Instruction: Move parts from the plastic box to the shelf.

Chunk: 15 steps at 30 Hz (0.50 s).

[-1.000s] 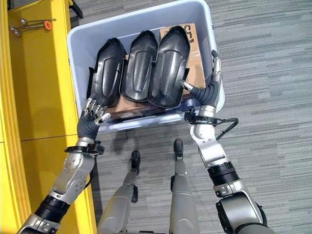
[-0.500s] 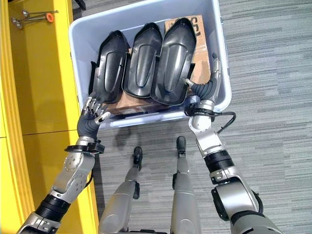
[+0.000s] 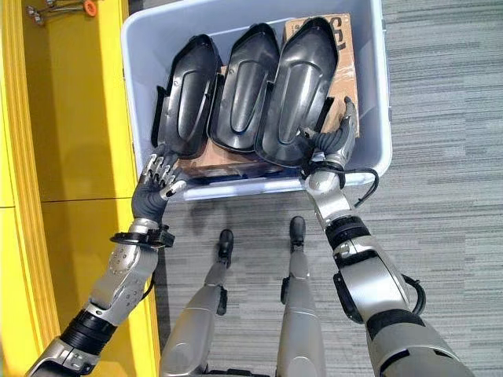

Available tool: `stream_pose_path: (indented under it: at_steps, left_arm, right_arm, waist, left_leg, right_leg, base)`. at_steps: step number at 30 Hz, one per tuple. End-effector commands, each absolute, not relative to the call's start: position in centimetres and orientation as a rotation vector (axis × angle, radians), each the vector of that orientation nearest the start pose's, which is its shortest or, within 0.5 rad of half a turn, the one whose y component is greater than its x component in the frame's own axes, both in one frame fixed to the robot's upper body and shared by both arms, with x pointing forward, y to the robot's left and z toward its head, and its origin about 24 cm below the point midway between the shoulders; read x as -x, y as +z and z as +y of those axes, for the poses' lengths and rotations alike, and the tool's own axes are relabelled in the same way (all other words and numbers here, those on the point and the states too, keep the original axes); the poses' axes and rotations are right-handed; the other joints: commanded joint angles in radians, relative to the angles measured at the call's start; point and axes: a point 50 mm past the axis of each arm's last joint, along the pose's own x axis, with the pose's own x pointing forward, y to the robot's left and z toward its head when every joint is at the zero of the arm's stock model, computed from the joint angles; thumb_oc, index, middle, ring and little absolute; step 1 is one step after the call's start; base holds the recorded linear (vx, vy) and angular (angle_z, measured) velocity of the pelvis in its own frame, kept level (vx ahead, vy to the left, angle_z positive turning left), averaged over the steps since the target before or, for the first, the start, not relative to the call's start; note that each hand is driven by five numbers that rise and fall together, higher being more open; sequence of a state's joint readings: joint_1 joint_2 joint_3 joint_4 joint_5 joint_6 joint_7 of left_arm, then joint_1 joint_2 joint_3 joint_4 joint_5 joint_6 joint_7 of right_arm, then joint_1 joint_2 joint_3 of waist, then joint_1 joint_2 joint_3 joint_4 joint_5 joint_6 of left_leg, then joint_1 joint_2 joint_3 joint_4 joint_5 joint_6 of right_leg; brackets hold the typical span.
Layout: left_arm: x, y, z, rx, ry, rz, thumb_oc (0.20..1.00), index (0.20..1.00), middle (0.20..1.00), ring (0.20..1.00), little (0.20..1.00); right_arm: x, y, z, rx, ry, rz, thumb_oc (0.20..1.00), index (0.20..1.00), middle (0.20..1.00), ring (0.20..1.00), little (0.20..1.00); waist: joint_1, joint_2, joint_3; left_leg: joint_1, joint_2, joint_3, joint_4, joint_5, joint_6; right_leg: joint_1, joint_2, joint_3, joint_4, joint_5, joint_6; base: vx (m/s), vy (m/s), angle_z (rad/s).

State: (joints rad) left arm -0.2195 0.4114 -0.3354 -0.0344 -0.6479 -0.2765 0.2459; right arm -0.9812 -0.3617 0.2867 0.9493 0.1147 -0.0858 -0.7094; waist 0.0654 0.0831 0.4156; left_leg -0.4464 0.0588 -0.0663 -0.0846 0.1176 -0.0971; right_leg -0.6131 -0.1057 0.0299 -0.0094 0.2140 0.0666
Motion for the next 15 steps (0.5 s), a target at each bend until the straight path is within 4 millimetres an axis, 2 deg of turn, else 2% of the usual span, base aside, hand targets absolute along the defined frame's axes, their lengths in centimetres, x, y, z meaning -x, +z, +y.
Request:
stream_pose_path:
  at_steps: [1, 5, 8, 9, 10, 11, 14, 15]
  left_arm:
    - [-27.3, 13.7, 14.9, 0.299, -0.172, -0.430, 1.000, 1.000, 1.000, 1.000, 1.000]
    - [-27.4, 13.8, 14.4, 0.300, -0.201, -0.427, 1.000, 1.000, 1.000, 1.000, 1.000]
    - [-27.4, 14.1, 13.8, 0.301, -0.230, -0.433, 1.000, 1.000, 1.000, 1.000, 1.000]
    - [-27.5, 14.2, 13.7, 0.299, -0.235, -0.433, 1.000, 1.000, 1.000, 1.000, 1.000]
    - [-27.6, 14.2, 13.5, 0.296, -0.245, -0.432, 1.000, 1.000, 1.000, 1.000, 1.000]
    - [-27.6, 14.2, 13.5, 0.294, -0.248, -0.430, 1.000, 1.000, 1.000, 1.000, 1.000]
    - [-27.7, 14.1, 13.3, 0.293, -0.267, -0.428, 1.000, 1.000, 1.000, 1.000, 1.000]
    - [-27.7, 14.2, 13.4, 0.294, -0.263, -0.430, 1.000, 1.000, 1.000, 1.000, 1.000]
  right_arm:
    - [-40.7, 19.1, -18.0, 0.331, -0.517, -0.285, 1.000, 1.000, 1.000, 1.000, 1.000]
    - [-41.3, 18.2, -17.7, 0.348, -0.502, -0.198, 1.000, 1.000, 1.000, 1.000, 1.000]
    - [-41.5, 16.7, -17.8, 0.328, -0.502, -0.094, 1.000, 1.000, 1.000, 1.000, 1.000]
    - [-41.6, 16.4, -17.9, 0.311, -0.498, -0.071, 0.774, 0.774, 0.774, 0.774, 0.774]
    - [-41.6, 15.8, -18.0, 0.278, -0.484, -0.029, 0.354, 0.354, 0.354, 0.354, 0.354]
    - [-41.5, 15.4, -18.3, 0.285, -0.482, -0.004, 0.200, 0.200, 0.200, 0.200, 0.200]
    - [-41.4, 14.5, -19.3, 0.282, -0.488, 0.057, 0.200, 0.200, 0.200, 0.200, 0.200]
    - [-41.3, 14.3, -19.1, 0.294, -0.477, 0.059, 0.200, 0.200, 0.200, 0.200, 0.200]
  waist:
    - [0.015, 0.014, -0.005]
    - [0.027, 0.018, -0.001]
    - [0.041, 0.024, 0.003]
    - [0.045, 0.026, 0.002]
    - [0.051, 0.029, 0.002]
    - [0.054, 0.030, 0.001]
    - [0.074, 0.039, -0.008]
    - [0.077, 0.037, -0.010]
  left_leg:
    - [0.010, -0.007, -0.050, 0.010, -0.036, 0.031]
    - [-0.008, -0.010, -0.062, 0.025, -0.039, 0.036]
    - [-0.017, -0.017, -0.074, 0.034, -0.039, 0.039]
    - [-0.019, -0.018, -0.077, 0.036, -0.039, 0.040]
    - [-0.021, -0.019, -0.082, 0.040, -0.039, 0.041]
    - [-0.022, -0.020, -0.086, 0.043, -0.040, 0.041]
    - [-0.017, -0.027, -0.097, 0.046, -0.042, 0.045]
    - [-0.014, -0.029, -0.100, 0.047, -0.043, 0.045]
  right_leg:
    - [-0.084, -0.077, -0.036, 0.163, -0.079, 0.071]
    - [-0.091, -0.081, -0.040, 0.169, -0.082, 0.068]
    - [-0.089, -0.084, -0.046, 0.175, -0.087, 0.067]
    - [-0.089, -0.085, -0.048, 0.176, -0.089, 0.066]
    - [-0.088, -0.088, -0.051, 0.179, -0.093, 0.065]
    - [-0.086, -0.090, -0.052, 0.181, -0.094, 0.064]
    - [-0.070, -0.096, -0.061, 0.182, -0.099, 0.063]
    - [-0.065, -0.096, -0.061, 0.183, -0.100, 0.063]
  base:
    - [0.01, 0.001, 0.07]
    - [0.01, 0.000, 0.09]
    - [0.01, -0.002, 0.08]
    - [0.01, 0.003, 0.05]
    - [0.01, 0.000, 0.09]
    - [0.01, -0.002, 0.14]
    - [0.01, 0.000, 0.13]
    - [0.00, 0.004, 0.06]
